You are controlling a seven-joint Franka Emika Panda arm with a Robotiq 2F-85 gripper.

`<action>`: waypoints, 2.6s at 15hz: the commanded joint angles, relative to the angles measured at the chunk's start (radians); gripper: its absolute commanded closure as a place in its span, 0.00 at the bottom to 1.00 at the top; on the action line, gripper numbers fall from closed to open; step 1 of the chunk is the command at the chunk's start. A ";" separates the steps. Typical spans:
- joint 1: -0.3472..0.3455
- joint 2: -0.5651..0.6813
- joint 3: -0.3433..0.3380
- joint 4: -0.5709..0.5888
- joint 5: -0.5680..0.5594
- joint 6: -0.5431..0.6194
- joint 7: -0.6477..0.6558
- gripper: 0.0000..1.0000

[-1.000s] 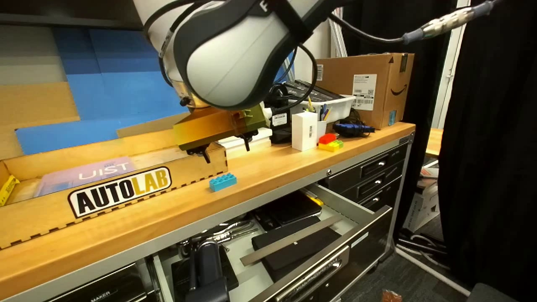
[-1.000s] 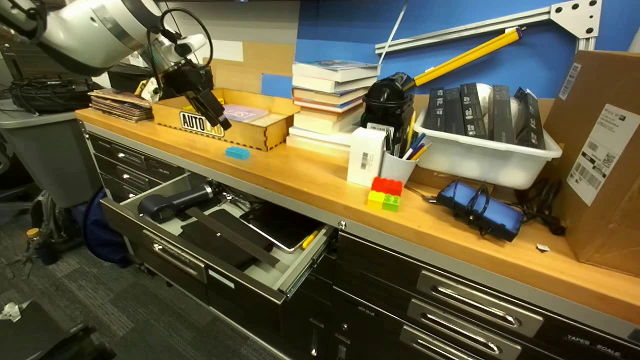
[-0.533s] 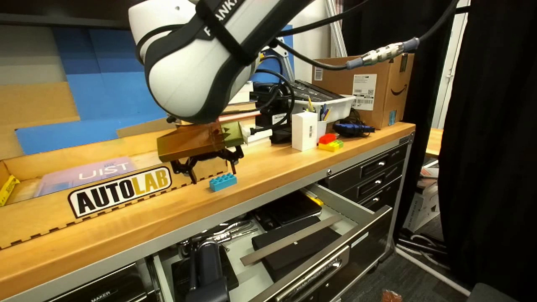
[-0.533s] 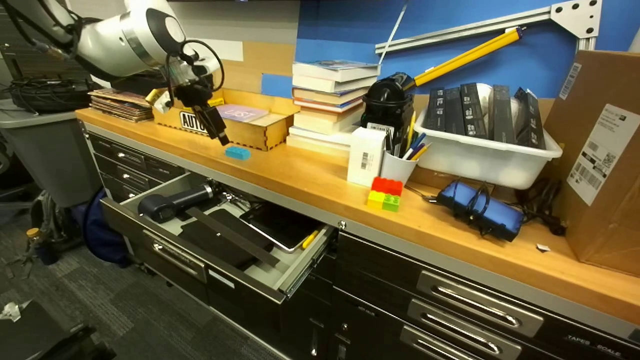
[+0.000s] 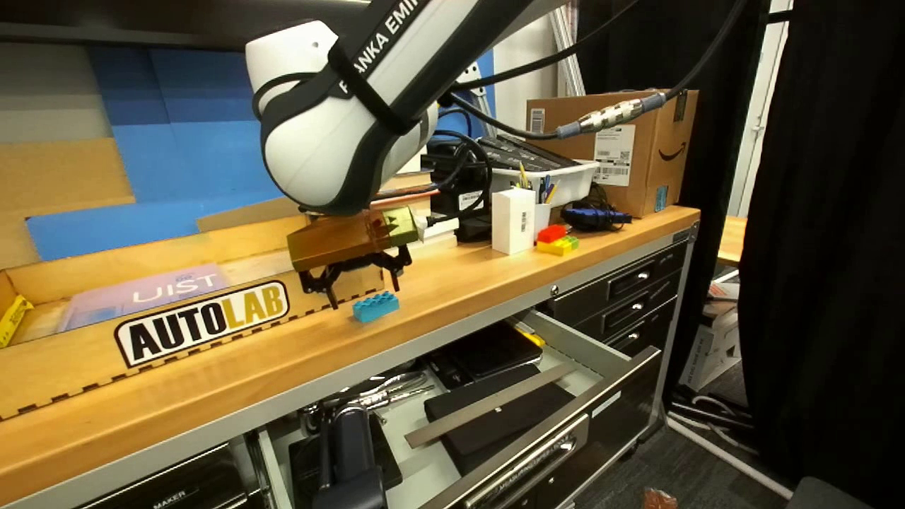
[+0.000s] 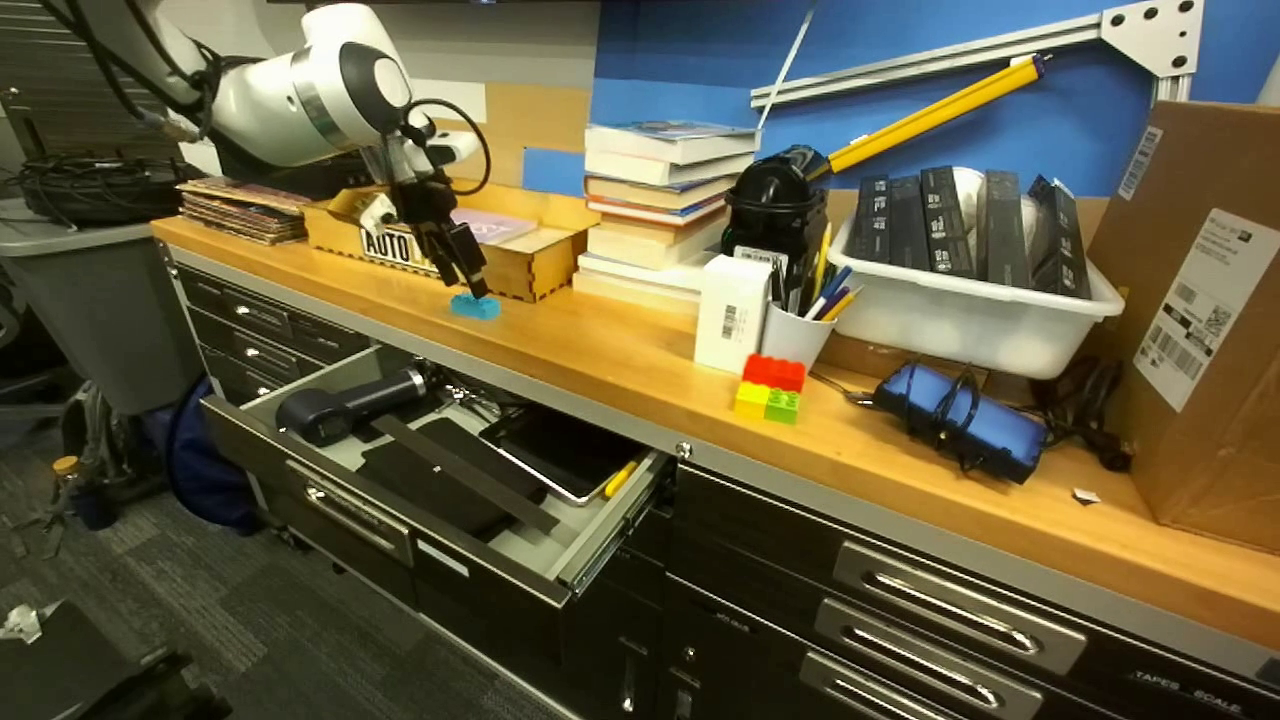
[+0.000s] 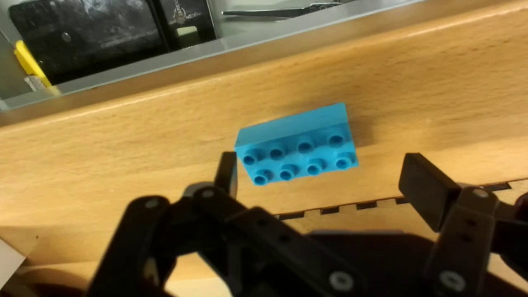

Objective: Pick up the blue object and put it in the open drawer and close it

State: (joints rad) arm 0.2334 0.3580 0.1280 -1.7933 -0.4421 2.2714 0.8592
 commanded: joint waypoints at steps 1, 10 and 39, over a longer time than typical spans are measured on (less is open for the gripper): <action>0.007 0.040 -0.021 0.053 0.050 0.029 -0.122 0.00; 0.006 0.046 -0.043 0.060 0.146 0.028 -0.324 0.00; 0.018 0.028 -0.059 0.022 0.236 0.052 -0.430 0.51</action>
State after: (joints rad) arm 0.2422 0.3976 0.0820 -1.7641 -0.2146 2.3139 0.4429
